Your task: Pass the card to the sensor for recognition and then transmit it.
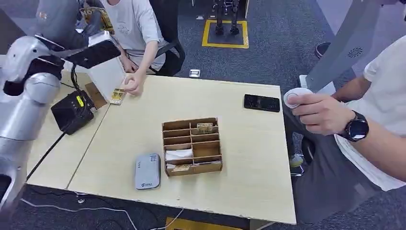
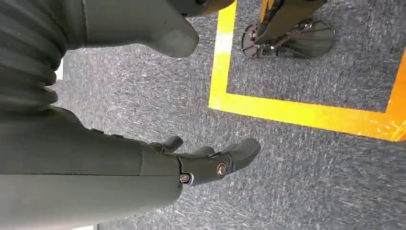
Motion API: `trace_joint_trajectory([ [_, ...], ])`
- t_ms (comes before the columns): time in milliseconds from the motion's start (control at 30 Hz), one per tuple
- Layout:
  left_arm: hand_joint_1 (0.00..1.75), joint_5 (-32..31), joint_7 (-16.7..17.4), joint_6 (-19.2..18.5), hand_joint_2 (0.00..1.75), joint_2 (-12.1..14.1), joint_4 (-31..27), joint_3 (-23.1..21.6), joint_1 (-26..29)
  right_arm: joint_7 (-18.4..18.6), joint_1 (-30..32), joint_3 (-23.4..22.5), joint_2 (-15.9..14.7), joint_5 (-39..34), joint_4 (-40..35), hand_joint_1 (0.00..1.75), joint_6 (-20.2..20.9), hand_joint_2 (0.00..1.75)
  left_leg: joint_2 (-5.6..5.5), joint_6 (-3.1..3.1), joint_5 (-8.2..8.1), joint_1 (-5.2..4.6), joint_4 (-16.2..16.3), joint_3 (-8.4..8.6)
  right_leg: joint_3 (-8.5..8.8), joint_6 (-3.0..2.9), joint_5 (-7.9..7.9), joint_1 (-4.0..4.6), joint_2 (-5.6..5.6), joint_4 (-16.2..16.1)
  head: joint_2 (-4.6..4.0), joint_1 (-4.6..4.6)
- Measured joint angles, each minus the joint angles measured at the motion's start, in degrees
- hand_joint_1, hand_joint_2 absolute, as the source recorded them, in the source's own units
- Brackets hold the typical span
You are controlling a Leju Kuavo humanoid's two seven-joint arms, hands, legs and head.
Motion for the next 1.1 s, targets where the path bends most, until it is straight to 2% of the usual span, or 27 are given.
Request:
trace_joint_trajectory([
  [167, 1.75, -18.72, 3.36, 19.20, 1.75, -8.45, 17.98, 2.97, 2.89, 0.81, -0.37, 0.89, 0.07, 1.88, -0.02, 0.00, 0.31, 1.75, 0.03, 0.01, 0.05, -0.03, 0.02, -0.01, 0.00, 0.02, 0.12, -0.04, 0.04, 0.00, 0.00, 0.00],
  [267, 1.75, -28.15, 7.01, 26.29, 1.75, -11.65, 26.83, 3.97, 3.09, 1.09, -0.41, 1.72, 0.07, 2.75, 0.00, 0.00, 0.55, 1.75, 0.03, 0.01, 0.05, -0.05, 0.02, -0.02, 0.00, 0.04, 0.14, -0.05, 0.04, 0.00, 0.00, 0.00],
  [367, 1.75, -30.85, 7.74, 28.40, 1.75, -13.61, 33.22, 5.42, 3.05, 1.07, -0.41, 2.40, 0.07, 2.77, 0.00, 0.00, 0.55, 1.75, 0.04, 0.01, 0.04, -0.05, 0.02, -0.02, -0.02, 0.04, 0.14, -0.05, 0.07, 0.00, 0.00, 0.02],
  [533, 1.75, -31.98, 7.15, 30.17, 1.75, -14.83, 39.59, 8.59, 2.93, 1.07, -0.41, 3.12, 0.07, 3.49, 0.00, 0.00, 0.28, 1.75, 0.09, 0.01, 0.04, -0.03, 0.01, -0.03, -0.07, 0.04, 0.13, -0.05, 0.11, 0.00, 0.00, -0.02],
  [900, 1.75, -34.02, 5.84, 31.79, 1.75, -16.08, 44.18, 11.73, 2.95, 1.14, -0.39, 3.74, 0.09, 3.58, 0.00, 0.00, 0.13, 1.75, 0.08, 0.00, 0.05, -0.04, 0.00, -0.04, -0.05, 0.04, 0.13, -0.05, 0.10, 0.01, 0.00, 0.00],
  [933, 1.13, -34.00, 5.49, 31.77, 1.75, -16.19, 44.40, 12.19, 2.96, 1.14, -0.38, 3.80, 0.09, 3.58, 0.00, 0.00, 0.15, 1.75, 0.08, 0.00, 0.05, -0.04, 0.00, -0.04, -0.05, 0.04, 0.13, -0.05, 0.10, 0.01, 0.00, -0.02],
  [967, 0.00, -33.99, 5.27, 31.74, 1.75, -16.23, 44.56, 12.46, 2.98, 1.11, -0.37, 3.85, 0.09, 3.58, 0.00, 0.00, 0.15, 1.75, 0.08, 0.00, 0.05, -0.04, 0.00, -0.04, -0.05, 0.04, 0.13, -0.05, 0.10, 0.01, 0.00, 0.00],
  [1100, 0.00, -33.97, 4.07, 32.39, 1.75, -16.47, 44.91, 13.79, 3.46, 1.07, -0.38, 4.00, 0.09, 3.58, 0.00, 0.00, 0.15, 1.75, 0.08, 0.00, 0.05, -0.04, 0.00, -0.04, -0.06, 0.04, 0.13, -0.05, 0.10, 0.01, 0.00, -0.02],
])
